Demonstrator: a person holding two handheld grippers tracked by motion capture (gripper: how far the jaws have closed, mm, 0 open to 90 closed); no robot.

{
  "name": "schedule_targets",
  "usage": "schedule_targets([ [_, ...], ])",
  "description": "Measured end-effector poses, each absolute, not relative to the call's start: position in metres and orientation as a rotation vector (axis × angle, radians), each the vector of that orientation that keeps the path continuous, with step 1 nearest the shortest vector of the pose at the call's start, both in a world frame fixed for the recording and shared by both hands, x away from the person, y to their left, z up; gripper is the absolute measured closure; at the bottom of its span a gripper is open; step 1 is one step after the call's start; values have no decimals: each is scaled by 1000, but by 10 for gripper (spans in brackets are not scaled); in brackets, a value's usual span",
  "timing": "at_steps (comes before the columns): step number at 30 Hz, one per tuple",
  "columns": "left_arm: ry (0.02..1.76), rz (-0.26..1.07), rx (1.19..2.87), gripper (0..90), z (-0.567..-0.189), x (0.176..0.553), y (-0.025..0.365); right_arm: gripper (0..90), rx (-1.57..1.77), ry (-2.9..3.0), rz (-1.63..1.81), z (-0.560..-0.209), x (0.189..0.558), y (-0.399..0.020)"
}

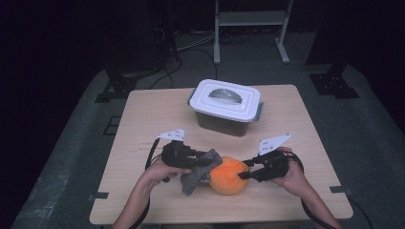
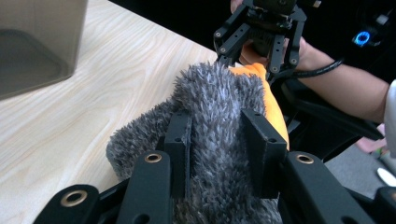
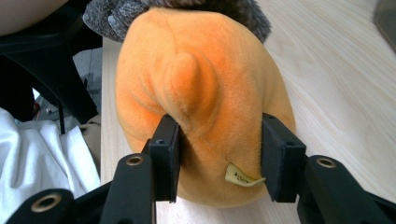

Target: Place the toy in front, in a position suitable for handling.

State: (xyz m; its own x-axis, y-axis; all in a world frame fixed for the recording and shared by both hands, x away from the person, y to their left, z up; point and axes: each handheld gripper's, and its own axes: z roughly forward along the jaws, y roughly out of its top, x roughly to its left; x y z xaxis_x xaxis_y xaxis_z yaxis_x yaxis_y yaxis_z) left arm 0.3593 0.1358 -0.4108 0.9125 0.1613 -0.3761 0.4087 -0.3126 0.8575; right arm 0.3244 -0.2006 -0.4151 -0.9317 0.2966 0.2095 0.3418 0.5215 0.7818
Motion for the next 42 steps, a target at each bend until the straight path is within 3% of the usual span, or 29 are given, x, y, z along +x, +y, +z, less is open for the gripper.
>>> schedule_targets([
  [13,350,-263,1853,654,-400,353,129,543,-658,-2634,-1412,-416,330,-211],
  [20,282,-247,1901,652,-395,344,109,544,-660,-2648,-1434,-412,326,-194],
  [33,391,-180,1939,652,-407,355,130,550,-767,-2630,-1456,-406,332,-211],
  [42,286,-164,1944,651,-393,342,108,546,-846,-2637,-1446,-403,327,-198],
])
